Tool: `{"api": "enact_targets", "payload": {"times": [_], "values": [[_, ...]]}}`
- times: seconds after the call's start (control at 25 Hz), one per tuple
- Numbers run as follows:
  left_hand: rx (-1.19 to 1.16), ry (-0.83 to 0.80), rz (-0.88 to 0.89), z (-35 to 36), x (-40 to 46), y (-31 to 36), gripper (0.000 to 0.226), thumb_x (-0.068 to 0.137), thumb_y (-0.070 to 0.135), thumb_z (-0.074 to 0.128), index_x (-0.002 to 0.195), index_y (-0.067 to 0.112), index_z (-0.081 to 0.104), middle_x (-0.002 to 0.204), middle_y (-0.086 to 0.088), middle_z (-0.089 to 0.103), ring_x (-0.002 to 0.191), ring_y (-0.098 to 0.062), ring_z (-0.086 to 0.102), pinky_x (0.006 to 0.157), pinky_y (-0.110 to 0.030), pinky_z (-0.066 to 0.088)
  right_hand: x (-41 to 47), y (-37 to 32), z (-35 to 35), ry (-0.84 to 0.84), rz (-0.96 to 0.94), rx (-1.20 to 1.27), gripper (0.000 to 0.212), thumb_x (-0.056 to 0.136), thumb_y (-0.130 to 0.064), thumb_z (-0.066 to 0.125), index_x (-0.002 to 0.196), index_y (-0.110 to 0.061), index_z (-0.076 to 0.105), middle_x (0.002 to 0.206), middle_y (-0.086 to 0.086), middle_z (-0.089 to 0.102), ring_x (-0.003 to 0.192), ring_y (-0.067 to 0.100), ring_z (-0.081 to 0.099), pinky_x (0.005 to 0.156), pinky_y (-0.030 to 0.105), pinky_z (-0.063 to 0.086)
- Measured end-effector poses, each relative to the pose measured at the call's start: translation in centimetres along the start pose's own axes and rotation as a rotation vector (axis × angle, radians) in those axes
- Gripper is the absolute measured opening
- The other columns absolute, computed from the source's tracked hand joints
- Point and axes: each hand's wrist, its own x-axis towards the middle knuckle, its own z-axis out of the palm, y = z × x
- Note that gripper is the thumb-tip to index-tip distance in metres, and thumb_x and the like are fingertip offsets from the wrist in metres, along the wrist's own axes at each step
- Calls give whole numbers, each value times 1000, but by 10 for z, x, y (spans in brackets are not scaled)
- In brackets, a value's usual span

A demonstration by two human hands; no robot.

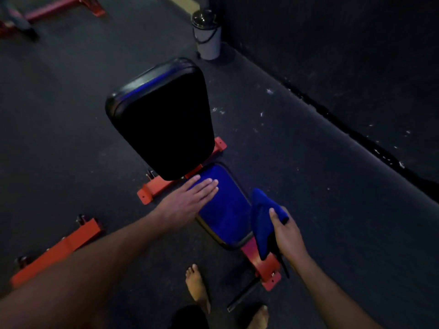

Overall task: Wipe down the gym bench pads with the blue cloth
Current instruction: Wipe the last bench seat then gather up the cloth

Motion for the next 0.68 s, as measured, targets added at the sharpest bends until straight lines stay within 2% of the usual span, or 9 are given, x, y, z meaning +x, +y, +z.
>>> {"api": "enact_targets", "payload": {"times": [0.08, 0.16, 0.28, 0.36, 0.48, 0.6, 0.68], "values": [[100, 30, -135, -4, 10, -26, 80, 98, 30, 35, 161, 2, -5, 169, -19, -11, 157, -32, -11, 123, -54, -17, 16, 0, 9, 32, -89, -137, 44, 99, -56, 37, 132, -30, 49, 121, 6, 61, 112, 26, 57, 92, 44, 50], [191, 83, -231, -9, 33, -51, 80, 97, 32, 38, 162, 0, 3, 170, -20, -3, 158, -31, -6, 125, -52, -15, 42, 1, 16, 33, -112, -228, 47, 100, -54, 37, 135, -25, 47, 118, 8, 59, 114, 30, 56, 91, 45, 49], [348, 129, -244, -14, 67, -100, 79, 94, 32, 42, 161, 1, 15, 170, -18, 13, 158, -29, 10, 127, -51, -6, 93, -4, 24, 33, -121, -218, 42, 102, -49, 38, 128, -19, 51, 121, 11, 61, 116, 33, 55, 93, 44, 47], [418, 89, -229, -20, 85, -136, 81, 96, 41, 40, 161, 1, 13, 170, -18, 10, 158, -29, 9, 126, -54, -4, 126, -10, 20, 30, -142, -213, 41, 102, -48, 37, 127, -18, 51, 126, 12, 59, 118, 31, 54, 95, 45, 46], [691, 45, -166, -2, 93, -167, 82, 104, 56, 21, 162, 2, 0, 170, -20, -5, 158, -31, -1, 125, -59, -5, 164, -11, 25, 26, -270, -255, 45, 103, -47, 37, 136, -18, 46, 135, 7, 51, 123, 26, 50, 99, 45, 44], [770, 61, -135, 14, 100, -170, 80, 105, 58, 13, 162, 3, 0, 170, -20, -3, 158, -31, 1, 123, -60, -3, 195, -8, 50, 6, -397, -330, 55, 101, -49, 37, 146, -19, 38, 135, 3, 42, 119, 22, 48, 95, 41, 46], [780, 74, -146, 20, 100, -169, 79, 106, 57, 15, 163, 4, 2, 170, -20, -1, 158, -31, 4, 123, -60, -2, 217, -2, 84, -82, -438, -463, 64, 100, -53, 35, 152, -17, 30, 140, 5, 36, 127, 26, 42, 100, 43, 45]]}}
